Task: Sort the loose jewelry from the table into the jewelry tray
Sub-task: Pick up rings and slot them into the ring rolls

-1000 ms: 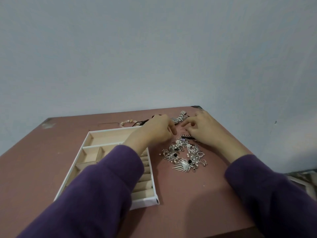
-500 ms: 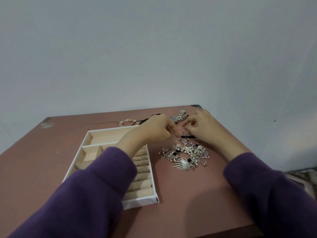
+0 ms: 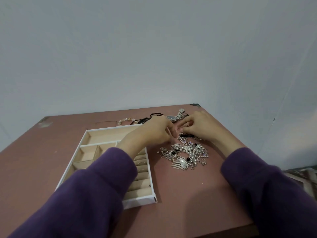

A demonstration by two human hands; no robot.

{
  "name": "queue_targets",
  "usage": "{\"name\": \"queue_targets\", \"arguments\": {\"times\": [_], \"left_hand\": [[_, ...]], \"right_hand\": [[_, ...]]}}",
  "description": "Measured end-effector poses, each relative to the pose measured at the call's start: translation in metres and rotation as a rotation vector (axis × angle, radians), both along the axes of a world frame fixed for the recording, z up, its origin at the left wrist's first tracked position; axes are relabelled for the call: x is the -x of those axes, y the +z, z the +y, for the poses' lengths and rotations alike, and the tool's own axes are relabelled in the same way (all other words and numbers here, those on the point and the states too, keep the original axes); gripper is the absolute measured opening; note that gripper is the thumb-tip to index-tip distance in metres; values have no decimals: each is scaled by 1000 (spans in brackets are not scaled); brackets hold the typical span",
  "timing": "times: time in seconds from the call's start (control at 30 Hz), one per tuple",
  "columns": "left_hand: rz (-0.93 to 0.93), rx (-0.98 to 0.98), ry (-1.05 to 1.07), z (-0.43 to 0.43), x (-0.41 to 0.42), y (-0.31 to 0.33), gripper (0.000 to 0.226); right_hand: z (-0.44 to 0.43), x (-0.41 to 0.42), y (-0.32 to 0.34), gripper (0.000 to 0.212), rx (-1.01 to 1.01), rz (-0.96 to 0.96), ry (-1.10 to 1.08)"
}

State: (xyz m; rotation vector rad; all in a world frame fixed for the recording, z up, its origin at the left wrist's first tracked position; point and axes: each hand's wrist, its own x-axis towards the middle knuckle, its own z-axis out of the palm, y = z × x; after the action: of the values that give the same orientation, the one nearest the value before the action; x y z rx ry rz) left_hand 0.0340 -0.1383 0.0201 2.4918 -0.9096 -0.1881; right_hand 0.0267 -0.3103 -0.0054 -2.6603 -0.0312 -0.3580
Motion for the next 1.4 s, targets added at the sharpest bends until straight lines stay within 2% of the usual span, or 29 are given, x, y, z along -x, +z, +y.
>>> {"name": "queue_targets", "arguments": {"times": [0.23,0.33,0.43,0.6,0.67,0.77,0.83,1.07,1.2,1.4], "left_hand": [[51,-2,-16,-1,2,0,7],[46,-47,-53,1,6,3,15],[58,-92,-86,3,9,5,20],[89,-137,-114,5,12,14,21],[34,-131,-88,3,11,14,23],[-63,-127,-83,-4,9,12,30],[-68,-120,-118,-8,9,9,24],[13,-70,-123,-13,6,0,7],[66,-29,-96,-12,5,-1,6],[27,-45,-50,-11,3,-3,9]], "right_hand": [[2,-5,7,10,-70,144,38],[3,-6,10,7,-71,181,39],[3,-4,10,12,-120,136,24],[2,-1,9,18,-90,30,-4],[1,0,11,20,-107,-14,-23],[0,1,12,11,-140,-92,-66],[-1,1,12,9,-151,-128,-87],[-1,0,10,14,-151,-159,-105],[0,-1,9,13,-151,-161,-102],[1,2,11,8,-137,-154,-93]]}}
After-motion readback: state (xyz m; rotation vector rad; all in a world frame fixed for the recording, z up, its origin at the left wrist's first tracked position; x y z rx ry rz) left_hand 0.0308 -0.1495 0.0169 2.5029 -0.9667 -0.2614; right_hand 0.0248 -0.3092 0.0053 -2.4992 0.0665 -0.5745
